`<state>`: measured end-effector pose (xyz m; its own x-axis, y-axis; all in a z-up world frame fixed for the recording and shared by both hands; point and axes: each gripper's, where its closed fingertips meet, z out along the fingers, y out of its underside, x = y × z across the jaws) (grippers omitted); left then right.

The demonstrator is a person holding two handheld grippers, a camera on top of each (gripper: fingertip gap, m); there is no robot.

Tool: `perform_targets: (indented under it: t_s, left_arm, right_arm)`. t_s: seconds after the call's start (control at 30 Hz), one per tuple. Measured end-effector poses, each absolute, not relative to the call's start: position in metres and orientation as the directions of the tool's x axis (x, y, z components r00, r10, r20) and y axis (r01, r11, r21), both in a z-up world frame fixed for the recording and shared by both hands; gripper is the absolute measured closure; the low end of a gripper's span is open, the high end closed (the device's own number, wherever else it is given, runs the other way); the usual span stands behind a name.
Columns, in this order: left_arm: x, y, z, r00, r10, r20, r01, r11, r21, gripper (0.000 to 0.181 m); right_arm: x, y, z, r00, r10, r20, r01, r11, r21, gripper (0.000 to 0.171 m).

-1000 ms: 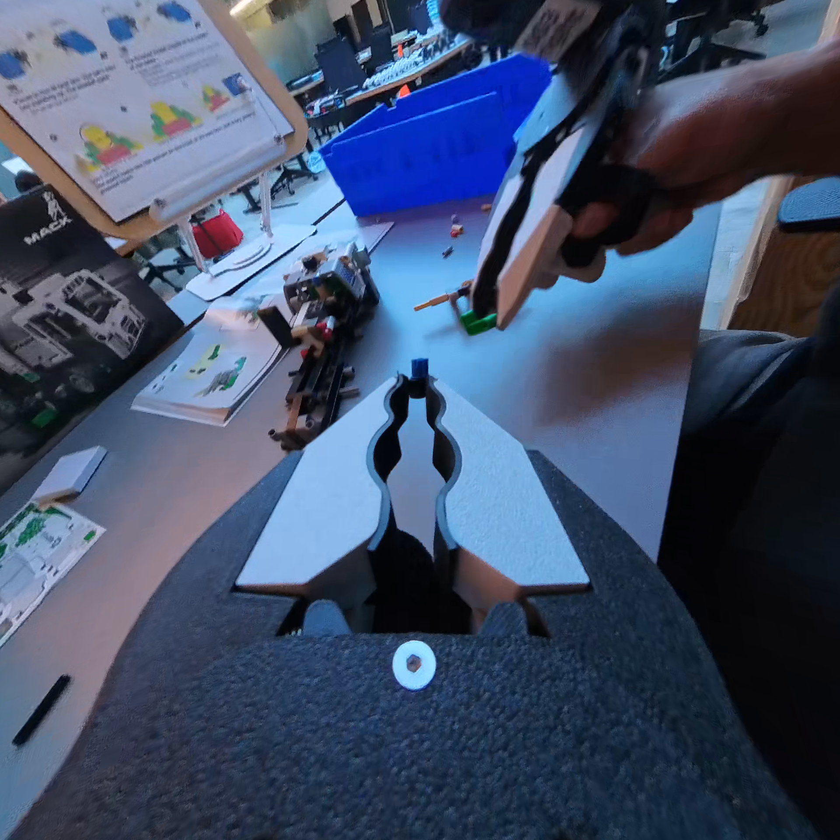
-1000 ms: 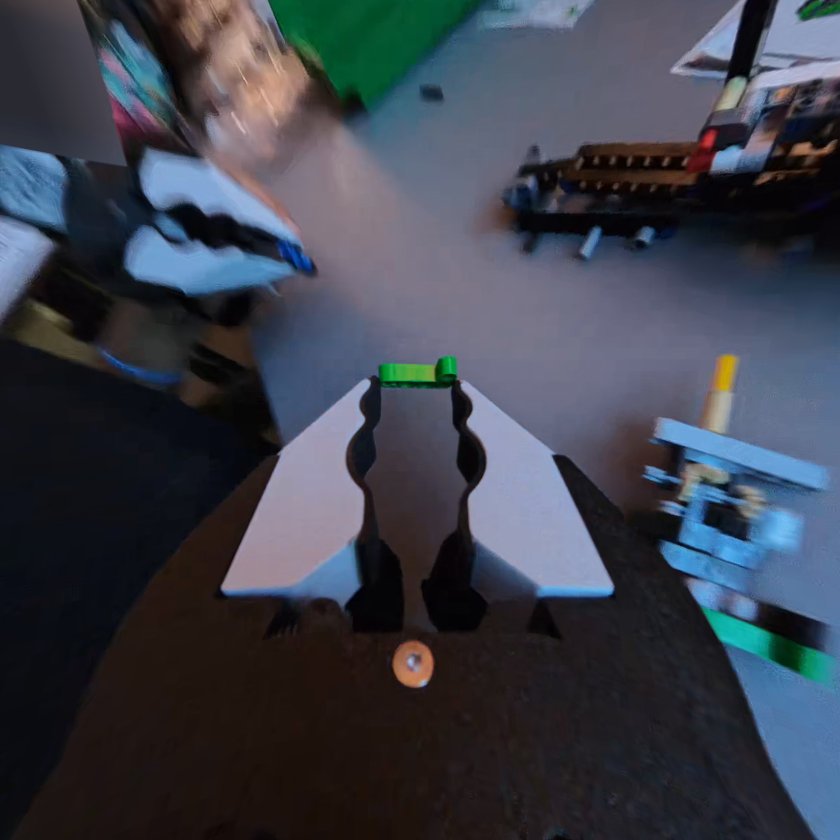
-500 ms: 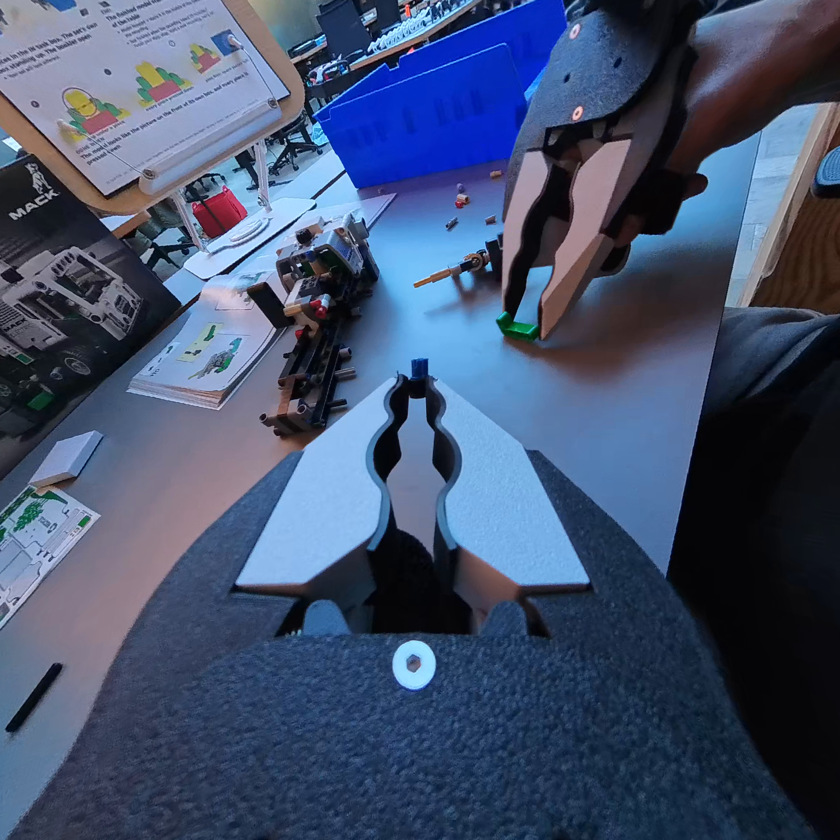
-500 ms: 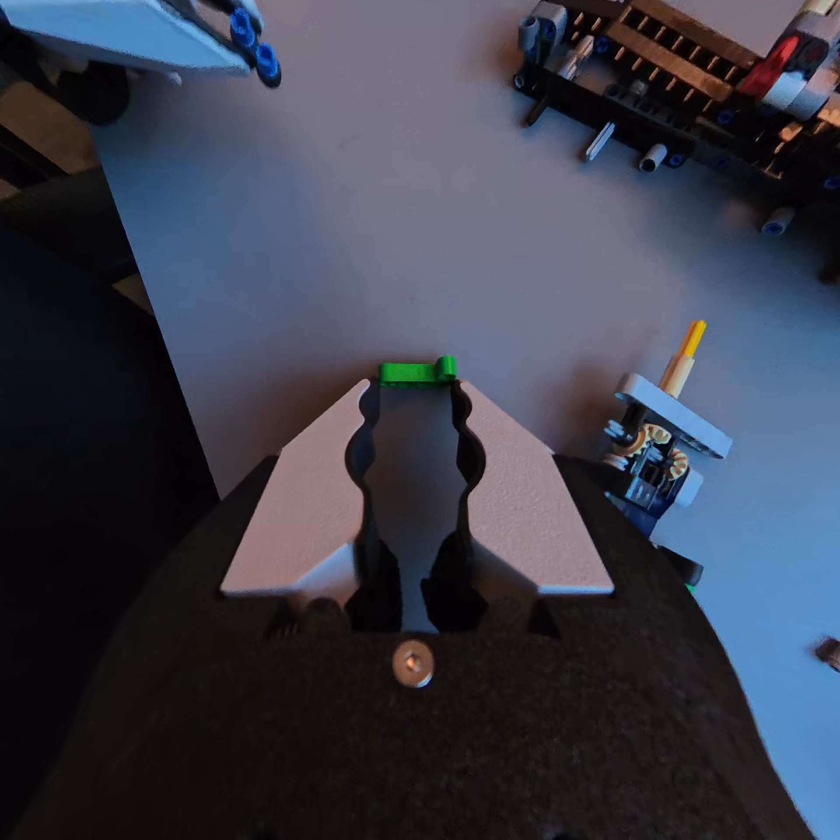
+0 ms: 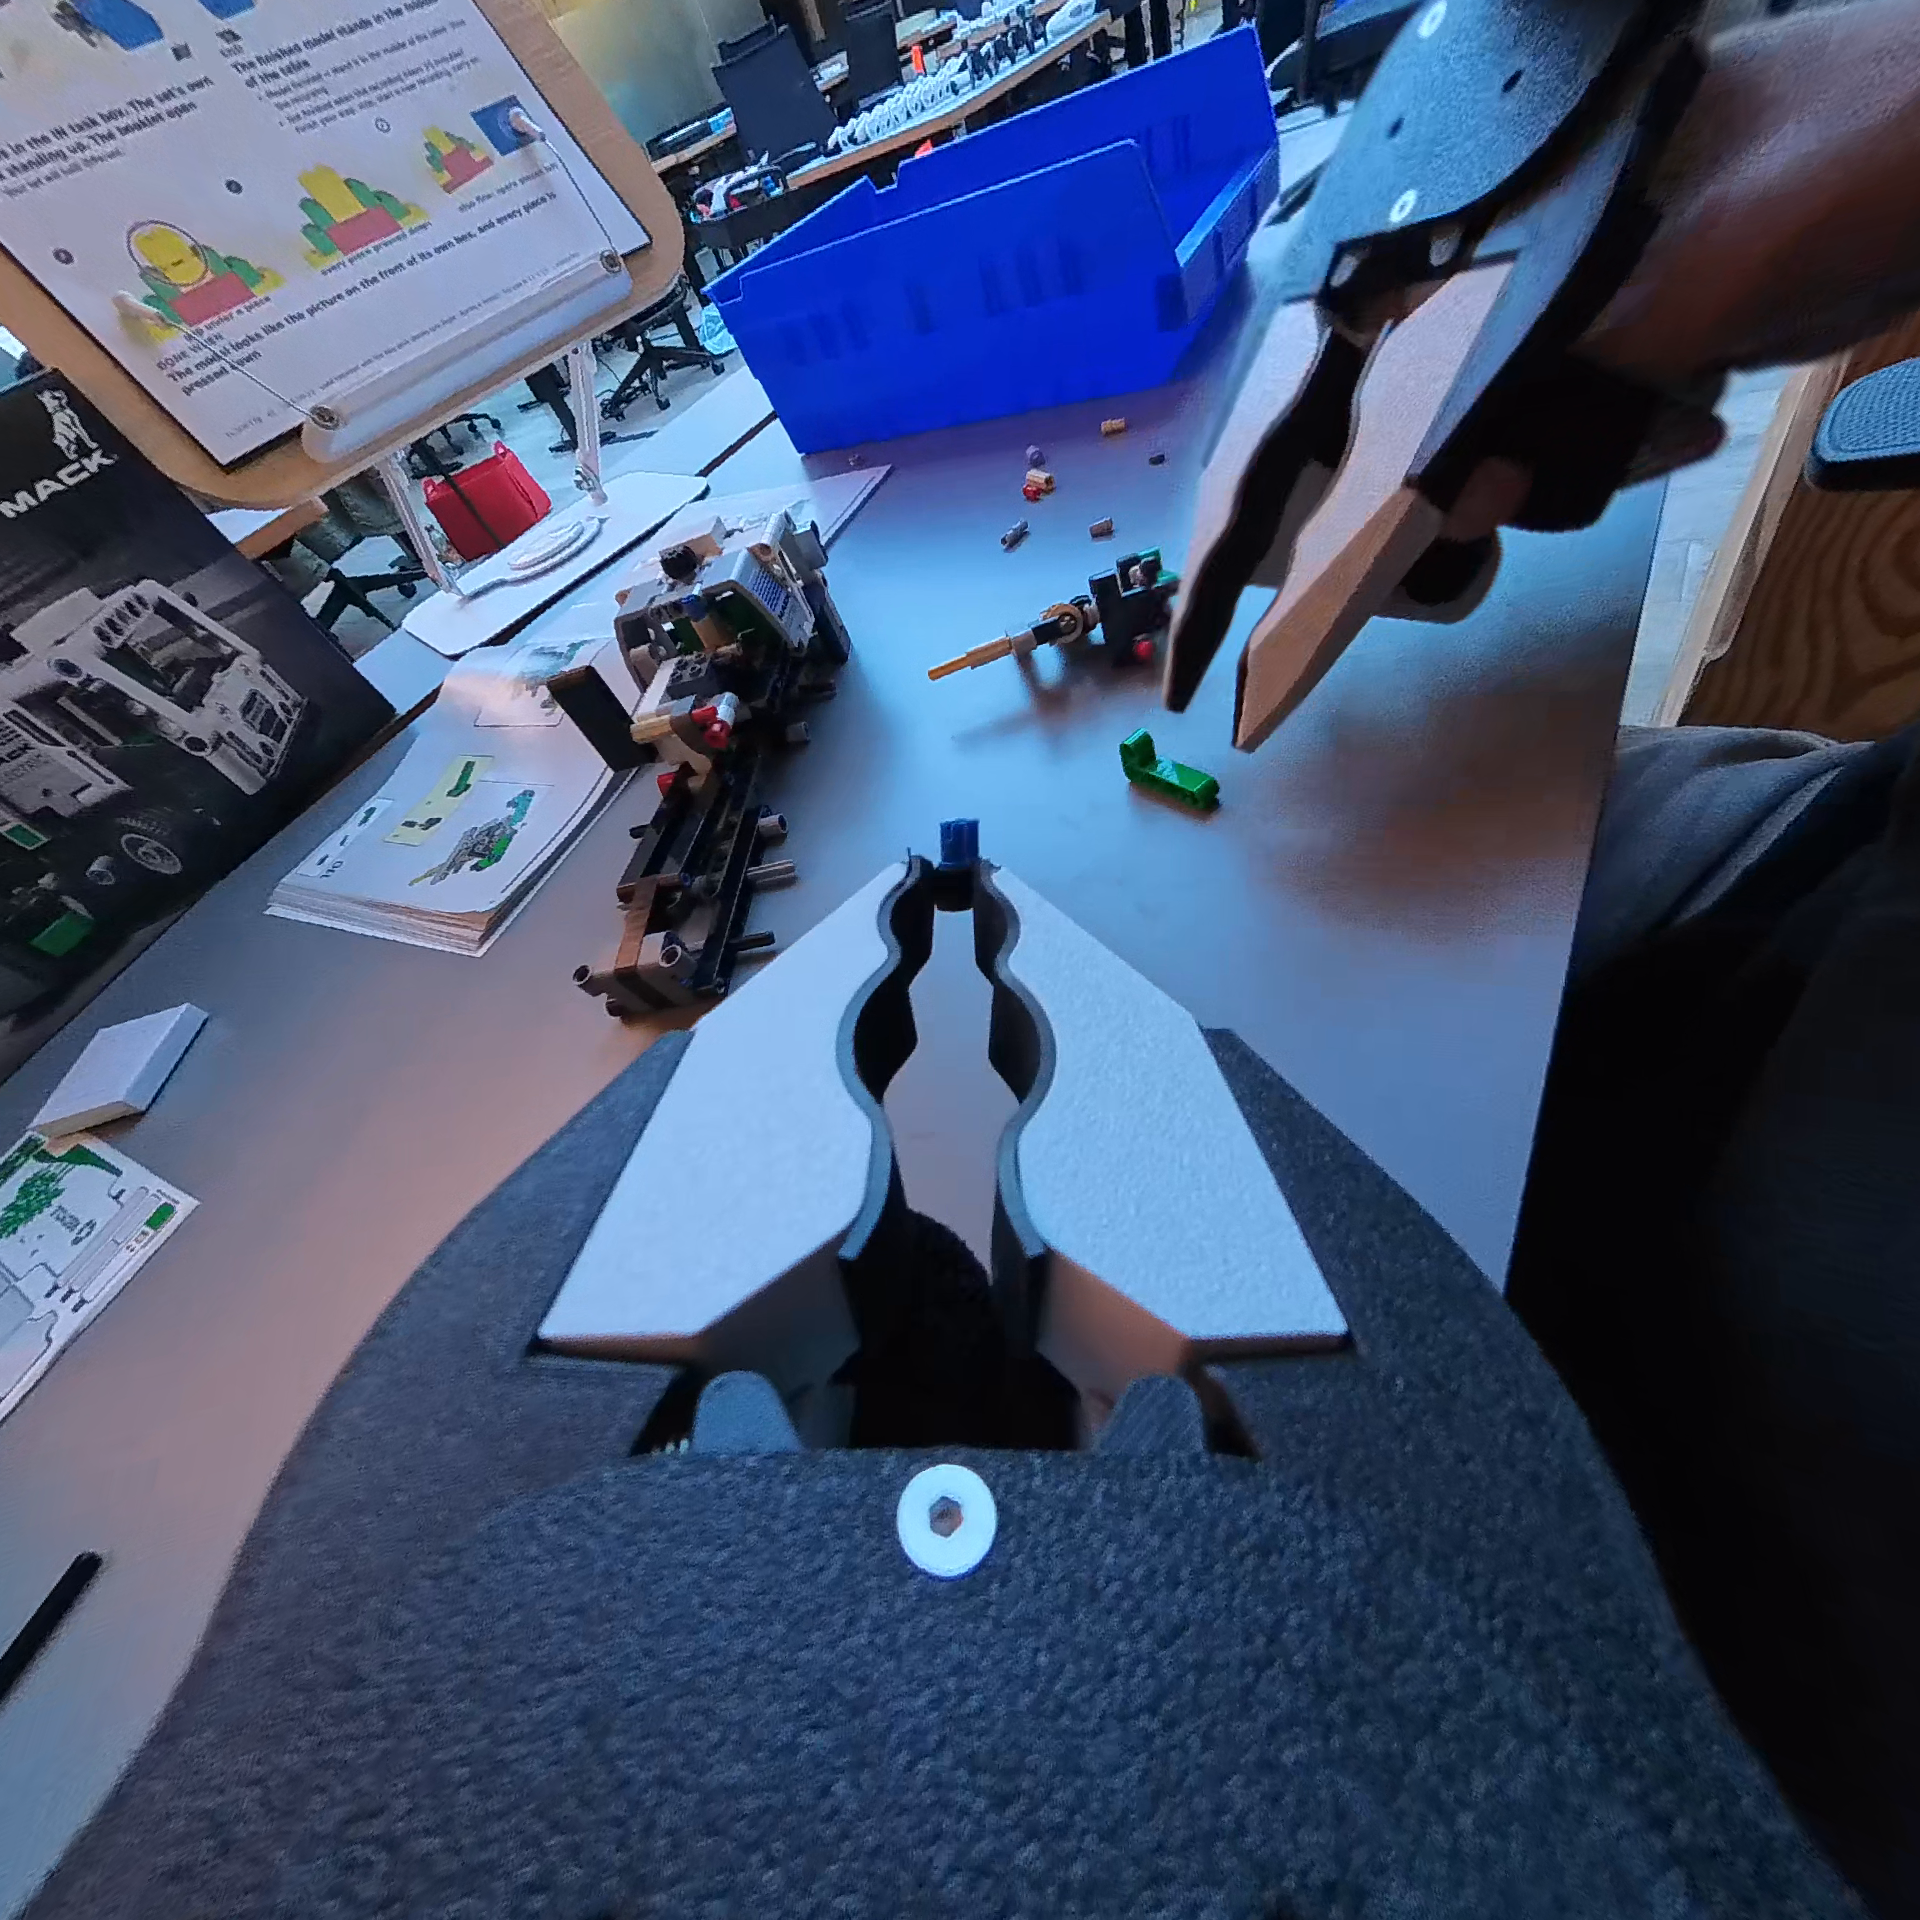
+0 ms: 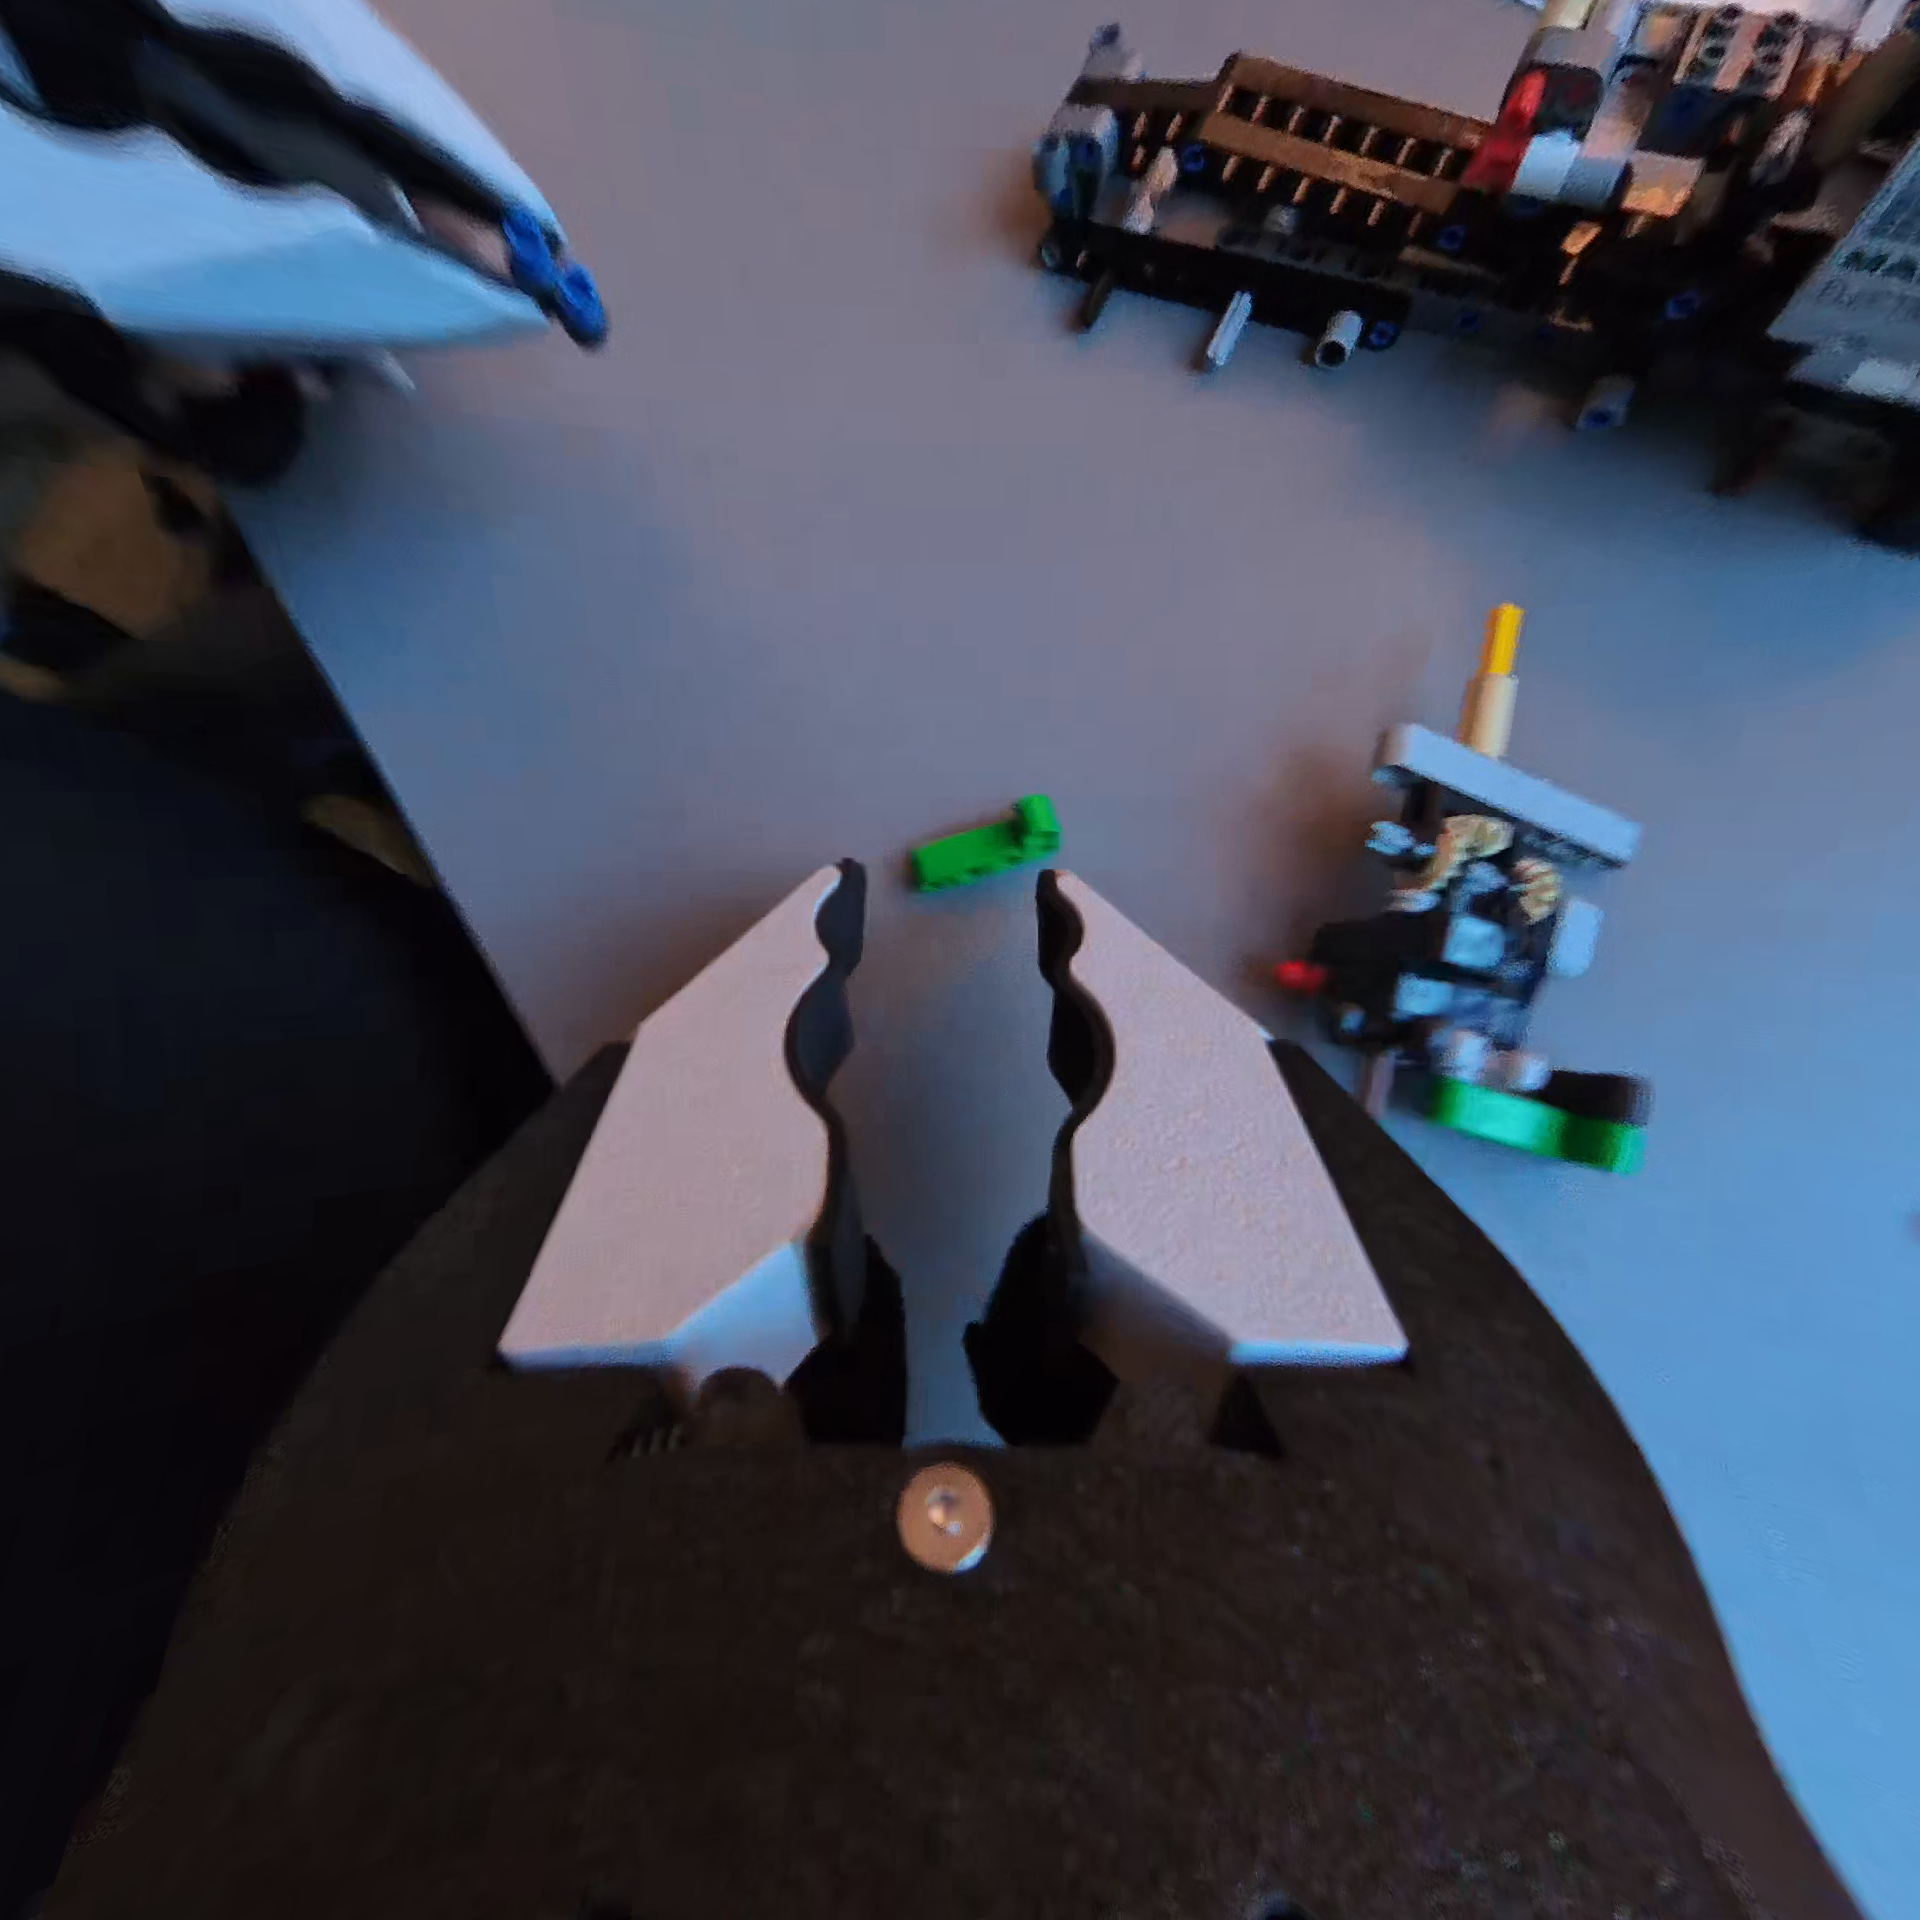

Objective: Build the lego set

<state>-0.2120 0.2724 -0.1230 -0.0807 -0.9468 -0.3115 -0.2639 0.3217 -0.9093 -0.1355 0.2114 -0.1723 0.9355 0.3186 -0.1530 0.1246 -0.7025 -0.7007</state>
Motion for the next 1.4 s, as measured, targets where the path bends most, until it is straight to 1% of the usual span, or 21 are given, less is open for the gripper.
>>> perform_targets:
  t_s: [0.03,0.07,0.13,0.23,0.3,0.43,0.63,0.87,1.13,1.4]
  left_arm:
    - [-0.212,0.272,-0.123,-0.082,-0.947,-0.311,-0.261,0.321,-0.910,0.176]
    - [-0.211,0.271,-0.123,-0.085,-0.947,-0.310,-0.260,0.321,-0.911,0.176]
    - [-0.210,0.269,-0.122,-0.095,-0.947,-0.308,-0.256,0.322,-0.912,0.176]
    - [-0.209,0.267,-0.121,-0.110,-0.946,-0.306,-0.243,0.324,-0.914,0.176]
    - [-0.209,0.266,-0.121,-0.115,-0.945,-0.306,-0.237,0.325,-0.916,0.176]
    - [-0.210,0.267,-0.120,-0.099,-0.945,-0.312,-0.233,0.327,-0.916,0.176]
    - [-0.214,0.272,-0.119,-0.055,-0.944,-0.326,-0.240,0.329,-0.913,0.176]
    - [-0.208,0.271,-0.128,-0.067,-0.952,-0.298,-0.305,0.303,-0.903,0.176]
    - [-0.206,0.268,-0.128,-0.071,-0.950,-0.304,-0.294,0.311,-0.904,0.176]
    - [-0.205,0.268,-0.130,-0.074,-0.947,-0.312,-0.304,0.319,-0.898,0.176]
  right_arm:
    - [-0.142,0.211,-0.170,0.937,0.282,-0.207,0.055,-0.703,-0.709,0.138]
    - [-0.144,0.211,-0.172,0.944,0.246,-0.222,0.019,-0.709,-0.705,0.138]
    - [-0.141,0.213,-0.180,0.966,0.208,-0.151,0.043,-0.710,-0.702,0.133]
    - [-0.142,0.221,-0.181,0.975,0.207,-0.082,0.082,-0.677,-0.732,0.133]
    - [-0.145,0.226,-0.181,0.973,0.217,-0.082,0.085,-0.661,-0.745,0.137]
    - [-0.151,0.235,-0.186,0.960,0.260,-0.108,0.098,-0.669,-0.737,0.138]
    - [-0.138,0.232,-0.172,0.960,0.266,-0.090,0.100,-0.624,-0.775,0.139]
    - [-0.147,0.224,-0.164,0.957,0.278,-0.082,0.096,-0.570,-0.816,0.147]
    - [-0.141,0.219,-0.172,0.968,0.248,-0.018,0.136,-0.586,-0.799,0.147]
    - [-0.145,0.225,-0.176,0.972,0.233,-0.031,0.122,-0.612,-0.781,0.148]
